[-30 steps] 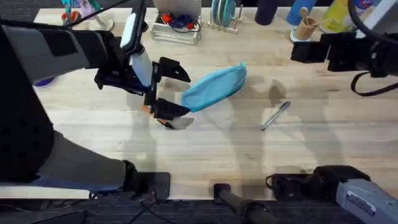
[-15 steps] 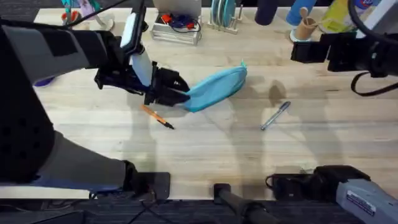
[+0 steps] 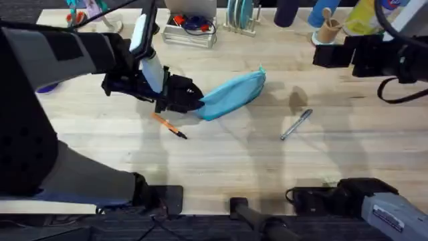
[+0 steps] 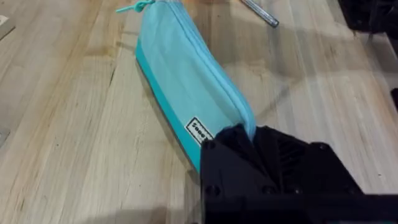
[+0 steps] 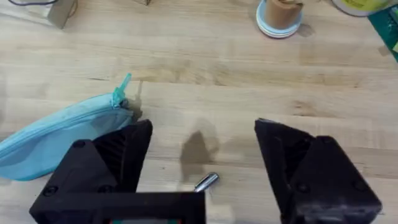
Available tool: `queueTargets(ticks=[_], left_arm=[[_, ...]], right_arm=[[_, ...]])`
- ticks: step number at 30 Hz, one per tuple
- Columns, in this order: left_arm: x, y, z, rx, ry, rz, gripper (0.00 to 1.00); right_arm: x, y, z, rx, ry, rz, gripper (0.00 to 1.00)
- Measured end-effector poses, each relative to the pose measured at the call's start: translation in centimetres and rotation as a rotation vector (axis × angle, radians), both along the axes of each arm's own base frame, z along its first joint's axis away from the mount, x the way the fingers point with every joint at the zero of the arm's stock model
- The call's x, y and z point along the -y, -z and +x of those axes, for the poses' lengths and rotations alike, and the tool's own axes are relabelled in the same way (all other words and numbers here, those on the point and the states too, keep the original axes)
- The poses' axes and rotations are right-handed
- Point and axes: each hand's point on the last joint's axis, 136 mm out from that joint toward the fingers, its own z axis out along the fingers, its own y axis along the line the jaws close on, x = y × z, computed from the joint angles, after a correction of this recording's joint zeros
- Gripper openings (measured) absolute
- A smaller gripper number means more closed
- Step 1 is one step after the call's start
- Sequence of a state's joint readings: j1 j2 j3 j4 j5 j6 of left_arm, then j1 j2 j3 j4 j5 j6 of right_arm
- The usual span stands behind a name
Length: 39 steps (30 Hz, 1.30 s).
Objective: Unzip the bag, pick up the pens from the table one at a time and place them inside, then zip the bag closed.
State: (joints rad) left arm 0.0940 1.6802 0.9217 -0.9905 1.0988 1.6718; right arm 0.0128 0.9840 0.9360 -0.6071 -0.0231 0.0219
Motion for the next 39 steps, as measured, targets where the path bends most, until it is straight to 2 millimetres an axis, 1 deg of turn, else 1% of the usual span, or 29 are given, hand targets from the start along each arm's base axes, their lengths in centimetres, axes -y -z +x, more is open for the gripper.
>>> queueTargets(ticks=[6,10,13,16,21,28,32,36,39], left_arm=[[0.0,0.0,0.0,0.000,0.000,0.000,0.041],[0.0,0.0,0.0,0.000,0.000,0.000,0.041],[0.0,0.0,0.0,0.000,0.000,0.000,0.042],[0.0,0.0,0.0,0.000,0.000,0.000,0.041],[0.0,0.0,0.0,0.000,0.000,0.000,0.041],[0.0,0.0,0.0,0.000,0.000,0.000,0.041],[0.0,0.0,0.0,0.000,0.000,0.000,0.041],[0.0,0.0,0.0,0.000,0.000,0.000,0.041],[0.0,0.0,0.0,0.000,0.000,0.000,0.041]], right_arm=[[0.0,-0.1,0.0,0.003,-0.001,-0.001,0.997],[0.0,-0.4,0.3,0.023,-0.038,-0.040,0.997],[-0.7,-0.4,0.3,0.032,-0.120,-0.076,0.998],[-1.8,-0.4,0.3,0.045,-0.234,-0.101,0.998],[-3.1,1.0,0.7,0.016,-0.352,-0.107,0.998],[-3.6,2.8,1.8,-0.029,-0.382,-0.084,0.998],[-4.0,2.8,2.5,-0.012,-0.398,-0.072,0.998],[-5.0,2.4,2.6,0.019,-0.467,-0.063,0.998],[-5.5,2.5,2.5,0.031,-0.531,-0.083,0.998]])
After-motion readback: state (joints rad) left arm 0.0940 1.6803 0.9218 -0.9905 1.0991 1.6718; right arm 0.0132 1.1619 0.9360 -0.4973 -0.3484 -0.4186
